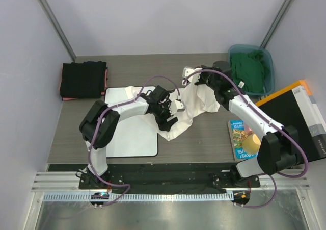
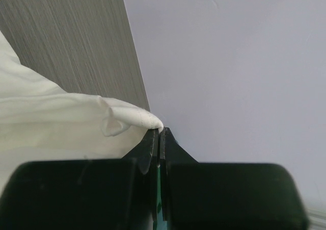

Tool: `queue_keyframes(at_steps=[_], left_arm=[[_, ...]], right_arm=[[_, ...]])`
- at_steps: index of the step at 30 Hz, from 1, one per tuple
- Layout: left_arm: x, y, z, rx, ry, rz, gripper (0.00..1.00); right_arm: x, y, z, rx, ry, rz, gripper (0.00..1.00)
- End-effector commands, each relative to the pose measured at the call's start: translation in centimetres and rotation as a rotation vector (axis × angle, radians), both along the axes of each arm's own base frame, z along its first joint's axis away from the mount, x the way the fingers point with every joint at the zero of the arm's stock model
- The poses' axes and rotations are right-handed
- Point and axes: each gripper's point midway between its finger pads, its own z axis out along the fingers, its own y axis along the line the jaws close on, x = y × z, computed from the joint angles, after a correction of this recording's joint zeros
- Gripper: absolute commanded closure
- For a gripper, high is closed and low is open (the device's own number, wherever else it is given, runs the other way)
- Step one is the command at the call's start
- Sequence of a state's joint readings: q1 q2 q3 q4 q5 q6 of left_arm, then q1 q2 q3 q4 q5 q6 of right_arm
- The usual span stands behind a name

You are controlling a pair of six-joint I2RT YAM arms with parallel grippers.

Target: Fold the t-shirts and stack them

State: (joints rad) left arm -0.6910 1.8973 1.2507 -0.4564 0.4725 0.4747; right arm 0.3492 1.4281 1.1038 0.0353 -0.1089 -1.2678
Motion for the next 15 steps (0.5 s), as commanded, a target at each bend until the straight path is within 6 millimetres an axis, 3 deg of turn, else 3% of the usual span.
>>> queue_keyframes(at_steps=[1,15], left_arm=[[1.3,-0.6,-0.7,0.02,-0.056,0.028,0.25],[-2.4,-0.6,0.8,-0.009,0.056,-0.099,0.38]], right_arm=[[0.6,0.3,4.2,0.068,-0.1,0.011,0.99],[1.4,-0.4,4.2,0.064,-0.103,0.005,0.99]])
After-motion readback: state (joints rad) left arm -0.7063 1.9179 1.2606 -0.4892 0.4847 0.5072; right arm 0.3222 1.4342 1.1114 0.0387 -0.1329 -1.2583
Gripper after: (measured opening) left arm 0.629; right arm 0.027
